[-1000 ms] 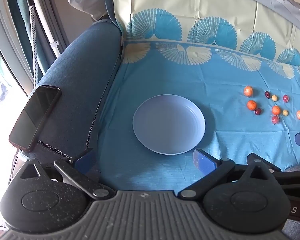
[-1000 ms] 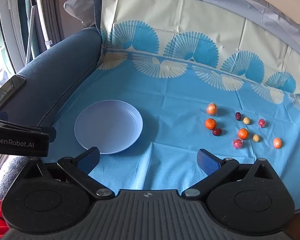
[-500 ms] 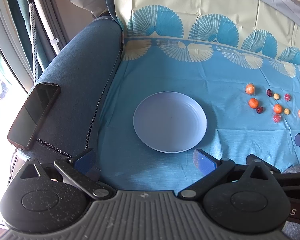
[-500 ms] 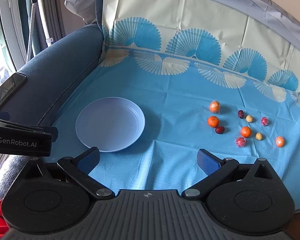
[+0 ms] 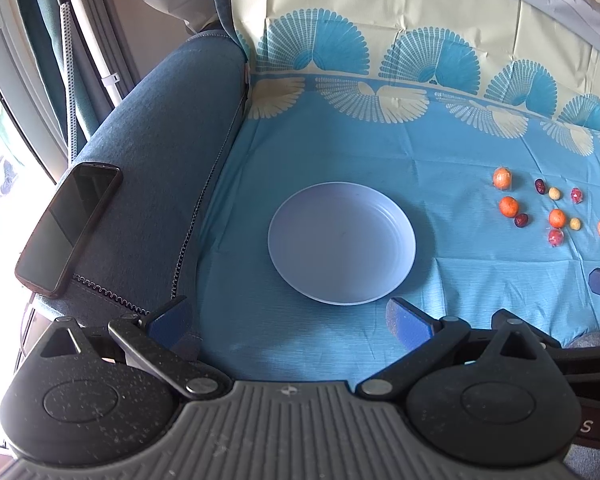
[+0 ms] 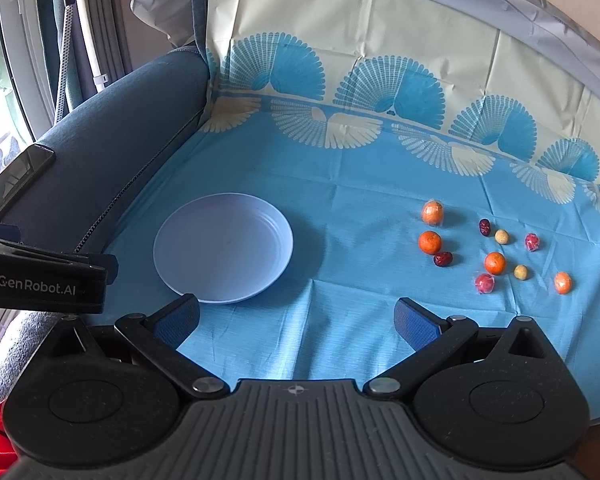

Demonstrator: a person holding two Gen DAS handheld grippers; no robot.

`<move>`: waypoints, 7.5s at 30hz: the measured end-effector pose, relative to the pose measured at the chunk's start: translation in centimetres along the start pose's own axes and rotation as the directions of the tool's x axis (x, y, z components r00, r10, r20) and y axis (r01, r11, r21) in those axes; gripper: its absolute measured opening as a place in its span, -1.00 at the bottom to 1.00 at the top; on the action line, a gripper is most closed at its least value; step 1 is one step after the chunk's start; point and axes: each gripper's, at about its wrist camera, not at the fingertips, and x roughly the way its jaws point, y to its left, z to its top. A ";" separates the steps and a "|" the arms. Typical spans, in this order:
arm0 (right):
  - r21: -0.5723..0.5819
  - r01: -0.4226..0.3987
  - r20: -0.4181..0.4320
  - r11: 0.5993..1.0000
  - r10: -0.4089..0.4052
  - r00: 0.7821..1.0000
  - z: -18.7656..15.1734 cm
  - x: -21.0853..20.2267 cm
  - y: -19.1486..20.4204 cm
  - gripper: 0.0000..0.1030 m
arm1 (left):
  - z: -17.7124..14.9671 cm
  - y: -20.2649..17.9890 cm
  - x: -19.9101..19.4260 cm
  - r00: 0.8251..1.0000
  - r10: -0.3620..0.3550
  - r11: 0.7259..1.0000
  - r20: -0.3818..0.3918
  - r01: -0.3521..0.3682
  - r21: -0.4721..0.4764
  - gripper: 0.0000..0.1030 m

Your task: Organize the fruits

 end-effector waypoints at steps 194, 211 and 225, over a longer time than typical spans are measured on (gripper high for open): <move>0.051 -0.050 0.176 0.997 0.040 0.984 -2.7 -5.2 3.3 0.98 | -2.4 1.2 -1.7 0.999 -0.038 0.999 0.022 0.037 0.023 0.99; 0.056 -0.050 0.162 0.997 0.041 0.986 -2.6 -4.6 3.4 0.98 | -2.3 1.2 -1.4 1.000 -0.025 0.999 0.011 0.024 0.037 0.99; 0.081 -0.070 0.132 0.994 0.059 0.990 -2.4 -2.8 1.4 0.98 | -1.1 -0.7 -0.3 1.000 -0.019 0.997 -0.025 0.021 0.080 0.99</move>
